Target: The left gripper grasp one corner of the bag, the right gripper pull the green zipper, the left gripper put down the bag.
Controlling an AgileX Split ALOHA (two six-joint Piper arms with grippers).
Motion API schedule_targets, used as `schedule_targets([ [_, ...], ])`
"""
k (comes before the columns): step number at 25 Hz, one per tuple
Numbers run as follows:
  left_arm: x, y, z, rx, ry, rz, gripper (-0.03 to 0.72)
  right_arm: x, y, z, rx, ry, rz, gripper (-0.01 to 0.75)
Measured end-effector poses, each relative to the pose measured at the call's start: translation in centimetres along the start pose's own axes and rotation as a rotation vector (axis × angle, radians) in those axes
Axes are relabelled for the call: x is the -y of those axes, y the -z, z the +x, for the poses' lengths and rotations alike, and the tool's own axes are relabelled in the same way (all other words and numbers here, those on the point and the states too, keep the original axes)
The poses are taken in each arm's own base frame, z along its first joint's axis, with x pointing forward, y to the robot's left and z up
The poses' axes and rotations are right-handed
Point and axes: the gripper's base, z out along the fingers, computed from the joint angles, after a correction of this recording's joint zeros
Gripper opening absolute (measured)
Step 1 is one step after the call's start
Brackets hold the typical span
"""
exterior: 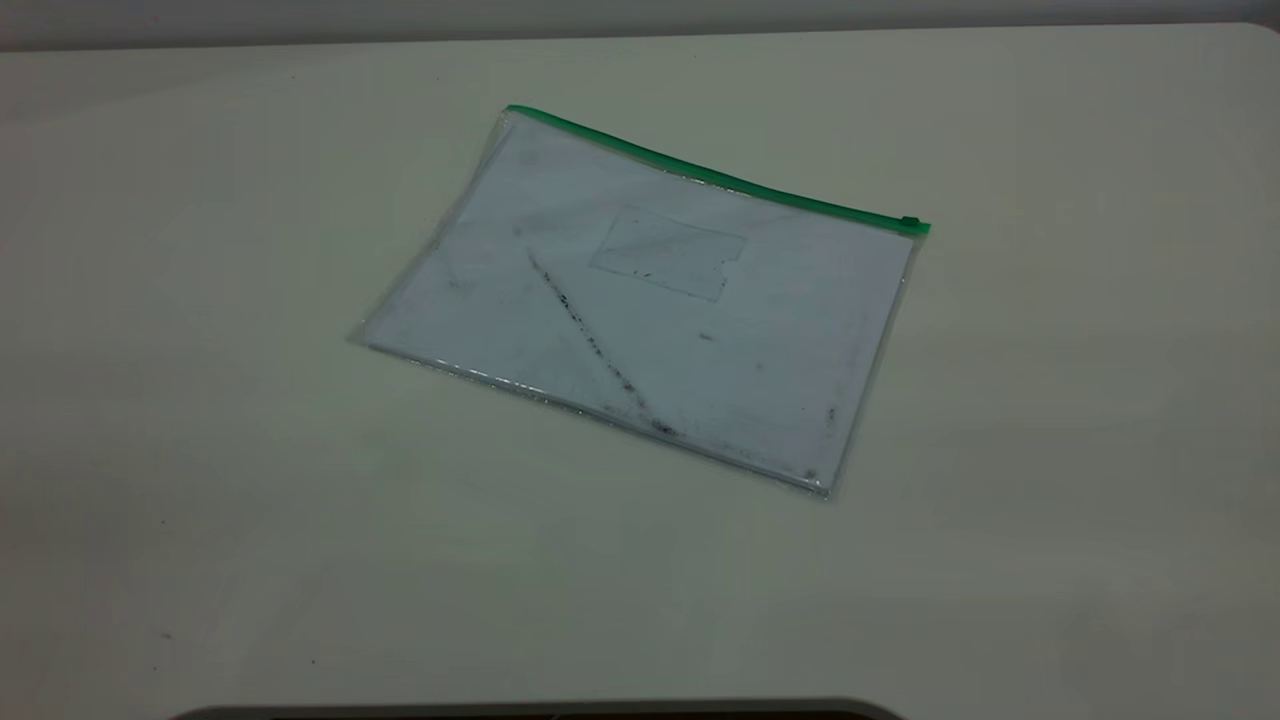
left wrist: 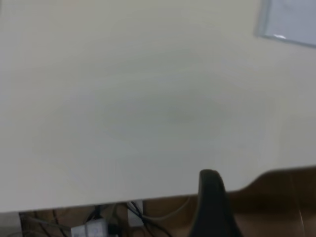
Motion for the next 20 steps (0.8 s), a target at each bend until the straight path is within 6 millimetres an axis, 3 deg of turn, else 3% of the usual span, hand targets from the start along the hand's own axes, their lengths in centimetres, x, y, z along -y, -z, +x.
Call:
schedule_targets([
  [20,0.04,0.75,0.84,0.081,0.025,-0.026,0.588,-0.16,0.45,0.31,0.038,0.007,0.009,0.579],
])
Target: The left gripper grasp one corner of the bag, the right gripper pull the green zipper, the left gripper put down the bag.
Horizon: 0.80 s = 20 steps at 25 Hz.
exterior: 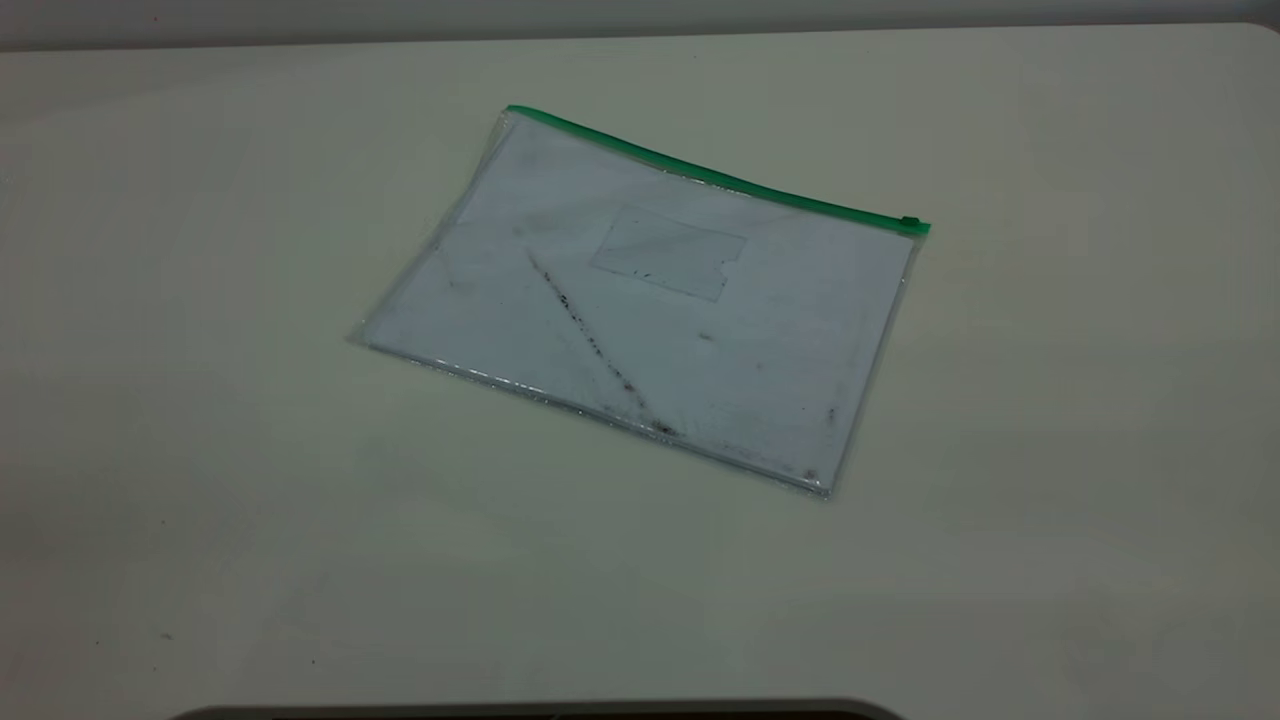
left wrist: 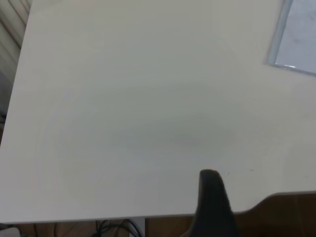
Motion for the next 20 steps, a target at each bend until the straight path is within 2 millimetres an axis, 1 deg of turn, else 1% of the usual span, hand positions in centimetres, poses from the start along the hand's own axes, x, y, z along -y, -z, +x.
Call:
schedule_targets([
  [6,0.06,0.00,0.00,0.000,0.006,0.007,0.588,0.00,0.00,0.00,0.000,0.000,0.000,0.579],
  [12,0.17,0.00,0.01,-0.002,0.049,0.018,0.588,0.00,0.00,0.00,0.000,0.000,0.000,0.579],
  [20,0.17,0.00,0.01,-0.002,0.052,0.018,0.588,0.00,0.00,0.00,0.000,0.000,0.000,0.579],
])
